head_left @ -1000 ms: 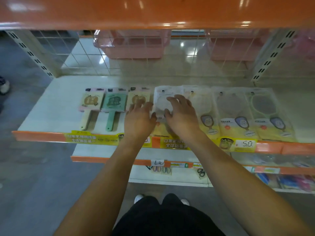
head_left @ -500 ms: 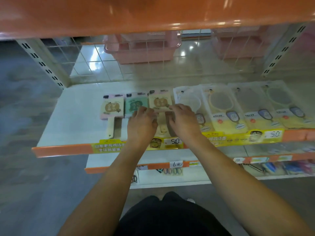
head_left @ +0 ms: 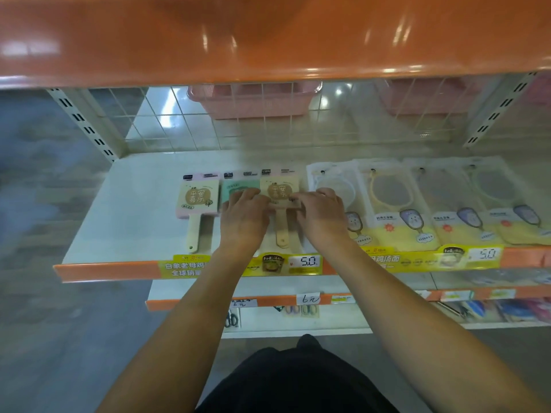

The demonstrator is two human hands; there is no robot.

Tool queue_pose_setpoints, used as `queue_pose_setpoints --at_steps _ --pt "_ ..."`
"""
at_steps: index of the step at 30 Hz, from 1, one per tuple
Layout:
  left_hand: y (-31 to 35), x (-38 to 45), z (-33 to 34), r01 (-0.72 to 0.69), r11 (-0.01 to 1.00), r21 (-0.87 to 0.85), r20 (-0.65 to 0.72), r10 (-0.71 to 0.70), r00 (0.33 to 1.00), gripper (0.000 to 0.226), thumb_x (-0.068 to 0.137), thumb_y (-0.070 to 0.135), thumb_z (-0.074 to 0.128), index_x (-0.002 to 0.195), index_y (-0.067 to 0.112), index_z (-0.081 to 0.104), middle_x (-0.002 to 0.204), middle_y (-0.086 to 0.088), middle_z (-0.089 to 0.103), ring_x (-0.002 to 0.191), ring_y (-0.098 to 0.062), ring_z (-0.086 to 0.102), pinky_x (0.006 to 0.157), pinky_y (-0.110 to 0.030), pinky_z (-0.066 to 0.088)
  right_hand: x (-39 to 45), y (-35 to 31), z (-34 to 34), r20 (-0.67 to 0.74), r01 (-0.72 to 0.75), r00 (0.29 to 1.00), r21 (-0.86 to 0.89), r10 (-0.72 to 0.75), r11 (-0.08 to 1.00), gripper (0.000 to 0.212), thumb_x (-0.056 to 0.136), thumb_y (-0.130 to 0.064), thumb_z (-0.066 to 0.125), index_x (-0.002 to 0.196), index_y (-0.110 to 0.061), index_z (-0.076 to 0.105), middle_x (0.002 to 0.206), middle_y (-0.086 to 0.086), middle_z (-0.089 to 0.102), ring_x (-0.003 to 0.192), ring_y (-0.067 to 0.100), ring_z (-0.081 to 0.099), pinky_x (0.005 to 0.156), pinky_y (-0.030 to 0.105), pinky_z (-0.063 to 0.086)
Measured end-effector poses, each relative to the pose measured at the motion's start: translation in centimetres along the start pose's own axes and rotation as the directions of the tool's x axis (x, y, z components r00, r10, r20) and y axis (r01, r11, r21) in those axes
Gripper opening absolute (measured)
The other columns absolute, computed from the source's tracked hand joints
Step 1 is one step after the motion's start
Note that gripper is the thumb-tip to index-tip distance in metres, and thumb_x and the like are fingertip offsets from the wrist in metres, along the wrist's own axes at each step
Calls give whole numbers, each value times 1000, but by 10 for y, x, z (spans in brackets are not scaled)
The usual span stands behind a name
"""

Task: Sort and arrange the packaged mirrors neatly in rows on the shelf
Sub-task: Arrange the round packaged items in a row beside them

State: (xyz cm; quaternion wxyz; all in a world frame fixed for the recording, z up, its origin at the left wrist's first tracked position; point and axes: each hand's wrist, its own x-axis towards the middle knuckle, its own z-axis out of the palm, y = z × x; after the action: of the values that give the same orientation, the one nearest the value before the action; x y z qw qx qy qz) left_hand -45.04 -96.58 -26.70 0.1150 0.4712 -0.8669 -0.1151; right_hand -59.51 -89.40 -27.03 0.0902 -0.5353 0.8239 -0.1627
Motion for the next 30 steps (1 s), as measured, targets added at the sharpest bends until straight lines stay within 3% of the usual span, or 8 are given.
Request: queue_pose_setpoints --at_steps 8,30 --pt "6 4 -1 8 1000 6 25 -8 1000 34 90 23 56 123 26 62 138 3 49 129 -26 39 99 -38 32 6 2 1 -36 -5 999 10 6 1000 33 92 -22 54 123 -34 61 103 -7 71 121 23 40 98 35 29" --pt "12 -3 -1 -33 999 5 69 33 997 27 88 29 61 114 28 66 134 1 51 125 -28 41 97 -37 31 -13 -2 -5 -40 -40 998 22 41 999 39 95 -12 48 127 -27 62 107 6 61 125 24 37 101 33 33"
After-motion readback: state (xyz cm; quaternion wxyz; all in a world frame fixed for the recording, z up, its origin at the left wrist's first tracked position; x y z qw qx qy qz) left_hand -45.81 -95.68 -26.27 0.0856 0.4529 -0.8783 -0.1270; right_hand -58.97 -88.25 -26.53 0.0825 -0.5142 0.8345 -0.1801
